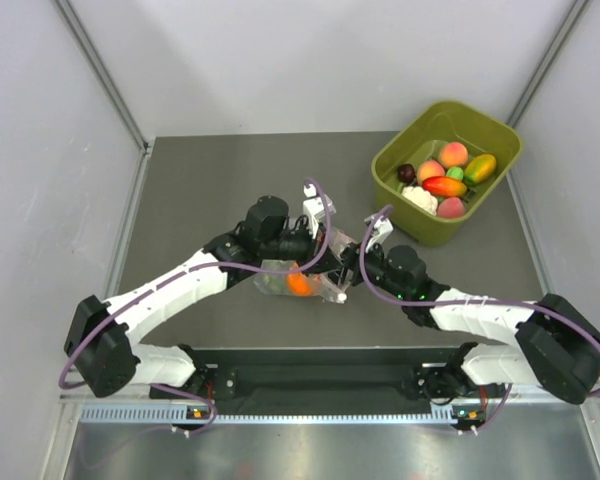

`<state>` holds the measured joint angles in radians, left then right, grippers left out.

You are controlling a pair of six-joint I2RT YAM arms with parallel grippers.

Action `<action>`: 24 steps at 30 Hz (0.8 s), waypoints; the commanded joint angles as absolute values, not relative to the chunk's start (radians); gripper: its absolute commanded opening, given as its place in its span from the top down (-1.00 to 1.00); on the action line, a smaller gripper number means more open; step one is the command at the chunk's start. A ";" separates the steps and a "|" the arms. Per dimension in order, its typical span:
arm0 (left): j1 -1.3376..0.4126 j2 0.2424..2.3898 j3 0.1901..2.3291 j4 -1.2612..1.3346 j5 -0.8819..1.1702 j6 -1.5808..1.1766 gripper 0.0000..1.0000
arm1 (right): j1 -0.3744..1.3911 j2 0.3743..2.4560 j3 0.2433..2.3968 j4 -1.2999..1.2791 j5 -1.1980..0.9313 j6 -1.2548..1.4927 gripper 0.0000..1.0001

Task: Open the zip-top bag and remove the fake food

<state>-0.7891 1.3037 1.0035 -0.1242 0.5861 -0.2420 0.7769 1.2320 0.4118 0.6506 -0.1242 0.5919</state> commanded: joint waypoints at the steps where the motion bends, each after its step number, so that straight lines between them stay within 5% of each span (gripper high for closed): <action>1: -0.810 1.250 1.002 0.109 0.776 -0.290 1.00 | 0.807 1.261 0.439 0.632 -0.006 0.551 -0.38; 8: -0.810 1.278 0.988 0.215 0.931 -0.371 1.00 | 0.807 1.393 0.531 0.511 0.158 0.558 -0.38; 16: -0.810 1.198 0.985 0.094 0.668 -0.253 1.00 | 0.804 1.457 0.505 0.555 0.156 0.613 -0.38; 23: -0.810 1.155 1.023 -0.065 0.295 -0.204 -0.29 | 0.804 1.424 0.479 0.584 0.121 0.617 -0.38; 24: -0.810 1.155 1.032 -0.066 0.295 -0.204 -0.29 | 0.804 1.424 0.479 0.584 0.121 0.617 -0.39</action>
